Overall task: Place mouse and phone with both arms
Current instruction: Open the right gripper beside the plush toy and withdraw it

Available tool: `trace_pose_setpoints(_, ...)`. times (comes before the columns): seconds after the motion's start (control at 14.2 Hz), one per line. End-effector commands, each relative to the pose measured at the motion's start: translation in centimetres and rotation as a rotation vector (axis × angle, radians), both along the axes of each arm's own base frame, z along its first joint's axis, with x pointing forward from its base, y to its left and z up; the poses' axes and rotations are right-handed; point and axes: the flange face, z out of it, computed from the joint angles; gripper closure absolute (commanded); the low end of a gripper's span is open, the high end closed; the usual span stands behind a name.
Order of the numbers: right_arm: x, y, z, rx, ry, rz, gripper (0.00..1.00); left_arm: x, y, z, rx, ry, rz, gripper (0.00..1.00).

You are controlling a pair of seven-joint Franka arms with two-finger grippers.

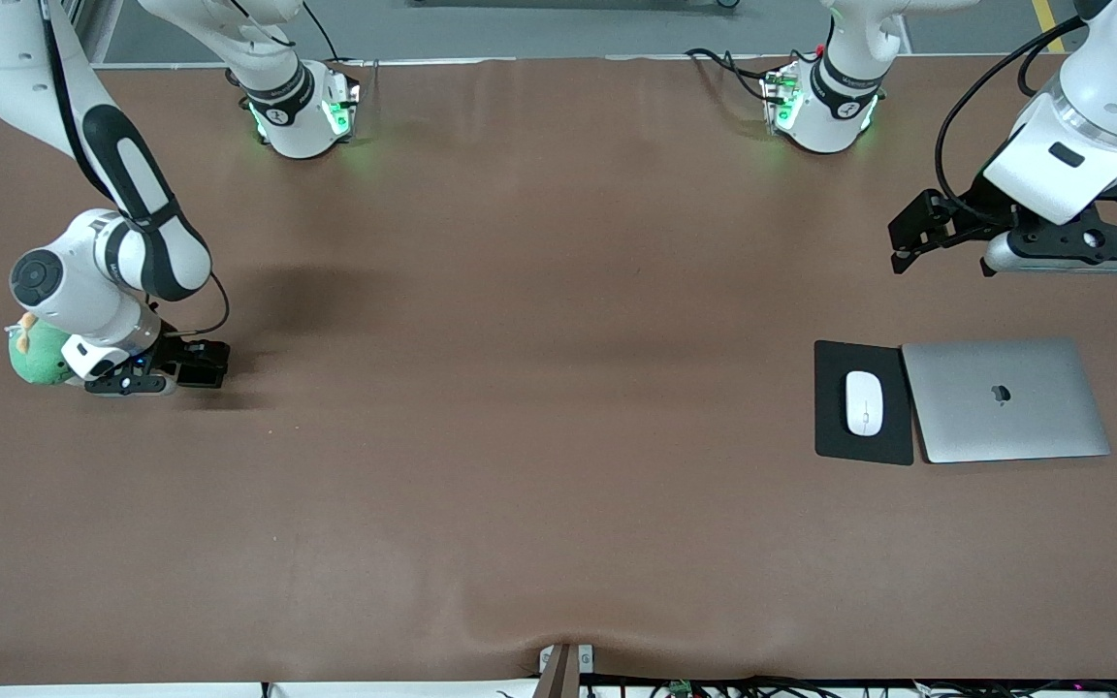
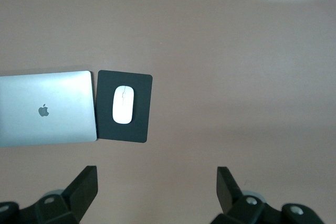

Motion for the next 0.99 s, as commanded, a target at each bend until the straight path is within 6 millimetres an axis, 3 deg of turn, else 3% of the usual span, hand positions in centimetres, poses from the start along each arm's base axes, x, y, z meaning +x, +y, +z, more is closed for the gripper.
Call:
trace_pose_setpoints(0.0,2.5,1.3,9.1,0.051,-0.002,0.042,0.00,-0.7,1.5,1.1,-0.021,0.001,-0.011,0.00)
trace_pose_setpoints(0.28,6.6,2.5,18.3,0.022,0.069,0.022,0.00,-1.1,1.6,1.5,-0.021,-0.004,-0.016,0.00)
trace_pose_setpoints(0.42,7.5,4.4,21.7,-0.003,0.096,-0.020,0.00,-1.2,1.6,1.3,-0.019,0.006,-0.028,0.00)
trace_pose_setpoints(0.56,7.7,4.4,25.6,-0.001,0.084,-0.024,0.00,-1.3,1.6,0.9,-0.014,0.025,-0.052,0.00)
trace_pose_setpoints(0.92,3.3,4.4,35.8,0.015,0.040,-0.025,0.00,-1.1,1.7,0.7,-0.015,0.030,-0.050,0.00)
